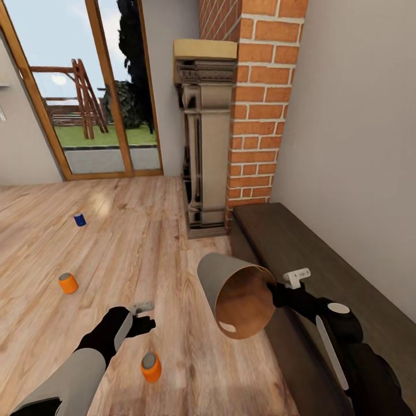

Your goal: Put the three can of soda from the living room inside the tash can in the kitchen.

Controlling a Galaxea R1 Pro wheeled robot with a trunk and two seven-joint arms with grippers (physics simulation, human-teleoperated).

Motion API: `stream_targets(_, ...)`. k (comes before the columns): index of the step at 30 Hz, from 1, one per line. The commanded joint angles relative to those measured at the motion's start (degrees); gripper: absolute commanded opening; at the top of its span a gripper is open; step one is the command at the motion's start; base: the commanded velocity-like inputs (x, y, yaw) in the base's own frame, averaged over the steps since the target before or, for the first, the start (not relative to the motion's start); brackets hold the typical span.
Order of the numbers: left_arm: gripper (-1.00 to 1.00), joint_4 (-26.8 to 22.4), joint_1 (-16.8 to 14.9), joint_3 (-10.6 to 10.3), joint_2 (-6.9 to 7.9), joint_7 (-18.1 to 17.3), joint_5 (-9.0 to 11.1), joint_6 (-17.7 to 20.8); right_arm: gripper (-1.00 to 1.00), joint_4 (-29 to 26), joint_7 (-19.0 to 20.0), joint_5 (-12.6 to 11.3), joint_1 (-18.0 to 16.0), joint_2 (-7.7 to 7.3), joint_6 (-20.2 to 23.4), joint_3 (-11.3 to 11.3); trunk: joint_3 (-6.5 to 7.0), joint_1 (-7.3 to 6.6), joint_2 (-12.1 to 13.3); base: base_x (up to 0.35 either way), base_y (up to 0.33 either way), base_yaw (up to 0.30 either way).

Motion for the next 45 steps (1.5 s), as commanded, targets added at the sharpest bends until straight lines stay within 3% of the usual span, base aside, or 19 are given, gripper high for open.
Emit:
stream_targets(1, 1.0, -0.01, 0.0, 0.0, 0.0, 0.01, 0.0, -0.01, -1.0, -0.07, 0.13, -0.97, -0.02, 0.01, 0.09, 0.0, -0.22, 0.01, -0.02, 0.0, 0.0, 0.0)
stream_targets(28, 1.0, -0.12, 0.04, 0.06, -0.01, 0.04, 0.0, -0.19, -1.0, -0.07, 0.12, -0.95, 0.02, 0.36, 0.03, 1.16, -0.22, 0.01, -0.02, 0.058, 0.0, 0.0)
stream_targets(45, 1.0, -0.05, 0.01, 0.07, -0.09, 0.04, 0.06, -0.19, -1.0, -0.07, 0.12, -0.94, 0.02, 0.36, 0.03, 1.16, -3.99, 0.45, -0.25, 0.0, 0.0, 0.0)
